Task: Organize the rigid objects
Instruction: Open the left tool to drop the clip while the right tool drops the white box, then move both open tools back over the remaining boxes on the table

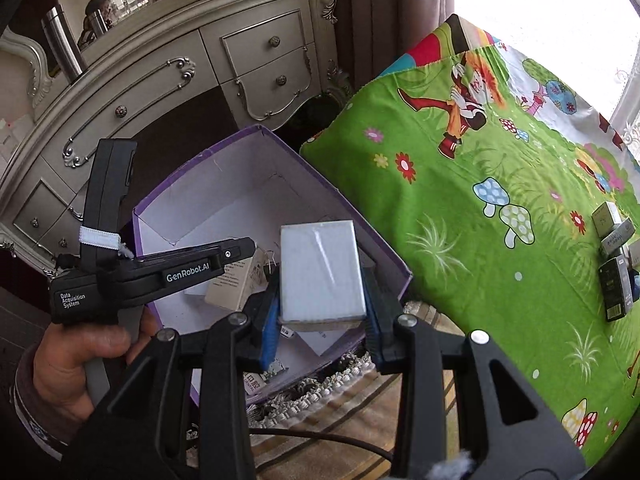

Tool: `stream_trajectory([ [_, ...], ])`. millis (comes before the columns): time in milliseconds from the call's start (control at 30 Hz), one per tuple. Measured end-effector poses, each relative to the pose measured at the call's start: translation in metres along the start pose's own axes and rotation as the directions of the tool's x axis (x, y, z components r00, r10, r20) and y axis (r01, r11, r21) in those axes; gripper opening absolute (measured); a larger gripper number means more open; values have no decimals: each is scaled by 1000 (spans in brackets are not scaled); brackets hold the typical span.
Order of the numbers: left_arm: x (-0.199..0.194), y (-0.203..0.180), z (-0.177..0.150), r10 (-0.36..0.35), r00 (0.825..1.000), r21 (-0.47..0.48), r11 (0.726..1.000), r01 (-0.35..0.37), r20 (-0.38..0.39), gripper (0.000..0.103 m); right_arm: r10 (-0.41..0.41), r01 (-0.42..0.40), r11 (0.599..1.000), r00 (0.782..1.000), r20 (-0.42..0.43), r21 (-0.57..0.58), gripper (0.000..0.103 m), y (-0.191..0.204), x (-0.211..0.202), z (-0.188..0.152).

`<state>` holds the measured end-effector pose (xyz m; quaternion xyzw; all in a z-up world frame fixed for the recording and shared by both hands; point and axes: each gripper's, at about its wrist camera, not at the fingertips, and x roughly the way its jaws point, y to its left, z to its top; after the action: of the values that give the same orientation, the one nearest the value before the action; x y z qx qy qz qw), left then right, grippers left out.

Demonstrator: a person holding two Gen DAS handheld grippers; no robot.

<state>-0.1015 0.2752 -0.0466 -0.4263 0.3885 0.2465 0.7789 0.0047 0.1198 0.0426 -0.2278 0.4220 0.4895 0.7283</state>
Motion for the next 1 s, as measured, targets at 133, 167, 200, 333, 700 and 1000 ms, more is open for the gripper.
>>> stream_trajectory([
  [133, -6, 0, 2, 22, 999, -6, 1000, -21, 36, 48, 2, -2, 1000, 1000, -21, -14, 59, 3, 7, 1],
  [167, -8, -1, 4, 38, 998, -4, 999, -38, 43, 49, -3, 3, 1000, 1000, -21, -12, 67, 3, 7, 1],
  [200, -8, -4, 5, 56, 997, -1, 998, -56, 44, 51, -8, 8, 1000, 1000, -18, -11, 69, 2, 7, 0],
  [333, -13, -17, 7, 126, 990, 43, 991, -129, 63, 52, -32, 32, 999, 999, -12, -8, 74, -4, 4, -1],
  [700, -41, -87, -7, 43, 948, 344, 926, -156, 314, 67, -183, 174, 982, 975, 123, 76, 94, -47, -34, -5],
  [1000, -29, -144, -13, 8, 971, 453, 883, -119, 240, 73, -344, 310, 932, 920, 188, 187, 97, -118, -69, -20],
])
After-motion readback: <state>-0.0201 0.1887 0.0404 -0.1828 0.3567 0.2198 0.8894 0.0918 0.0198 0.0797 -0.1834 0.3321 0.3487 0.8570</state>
